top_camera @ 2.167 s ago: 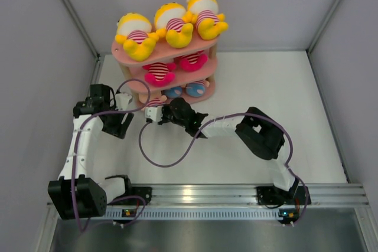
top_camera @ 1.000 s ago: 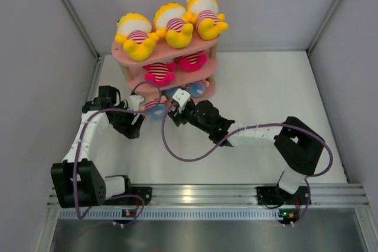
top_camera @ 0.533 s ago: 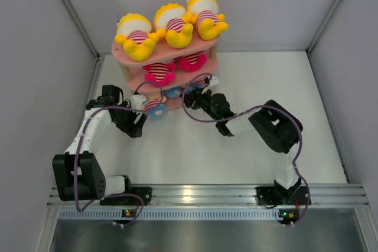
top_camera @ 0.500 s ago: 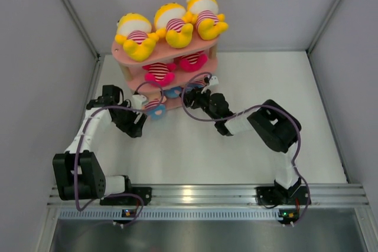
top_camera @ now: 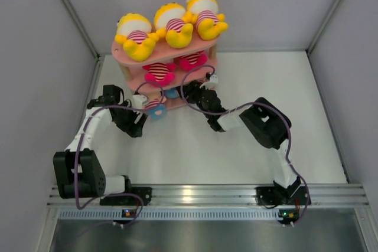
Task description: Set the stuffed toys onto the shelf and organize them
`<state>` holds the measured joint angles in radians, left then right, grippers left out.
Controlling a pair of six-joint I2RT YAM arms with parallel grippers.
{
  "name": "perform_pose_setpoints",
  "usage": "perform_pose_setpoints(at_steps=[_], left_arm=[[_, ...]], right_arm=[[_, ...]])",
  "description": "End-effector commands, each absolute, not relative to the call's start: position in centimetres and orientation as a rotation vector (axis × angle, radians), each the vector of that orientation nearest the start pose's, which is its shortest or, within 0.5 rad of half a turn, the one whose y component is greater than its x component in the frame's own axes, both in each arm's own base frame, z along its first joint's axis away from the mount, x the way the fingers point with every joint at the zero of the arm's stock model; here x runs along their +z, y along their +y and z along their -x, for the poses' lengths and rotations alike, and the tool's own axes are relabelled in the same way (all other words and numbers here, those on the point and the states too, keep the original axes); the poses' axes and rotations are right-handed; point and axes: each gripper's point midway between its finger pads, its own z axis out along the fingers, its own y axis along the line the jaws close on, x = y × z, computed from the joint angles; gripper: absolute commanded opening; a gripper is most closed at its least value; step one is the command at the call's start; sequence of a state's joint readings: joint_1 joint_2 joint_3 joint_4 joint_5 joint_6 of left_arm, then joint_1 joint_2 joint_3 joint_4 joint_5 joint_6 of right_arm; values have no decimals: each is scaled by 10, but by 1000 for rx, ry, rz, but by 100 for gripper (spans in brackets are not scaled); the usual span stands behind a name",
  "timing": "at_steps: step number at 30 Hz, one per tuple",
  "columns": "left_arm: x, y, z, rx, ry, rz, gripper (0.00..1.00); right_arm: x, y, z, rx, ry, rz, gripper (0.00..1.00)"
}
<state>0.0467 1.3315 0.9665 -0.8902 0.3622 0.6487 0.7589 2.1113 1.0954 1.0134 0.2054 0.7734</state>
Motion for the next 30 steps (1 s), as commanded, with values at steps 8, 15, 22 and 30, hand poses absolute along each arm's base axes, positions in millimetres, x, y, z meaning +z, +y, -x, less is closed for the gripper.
perform_pose_setpoints(at_steps=[8, 15, 22, 30], left_arm=[[100, -39, -265, -381, 2499, -881, 78], [99, -42, -269, -349, 2460, -893, 79], [100, -38, -275, -307, 2462, -872, 79], [101, -38, -275, -310, 2460, -871, 79]], right_arm=[[122, 419, -428, 1033, 1713, -325, 57], [119, 429, -426, 1073, 1728, -355, 59], [106, 431, -429, 1099, 1743, -493, 58], [90, 434, -432, 1063, 1772, -586, 60]])
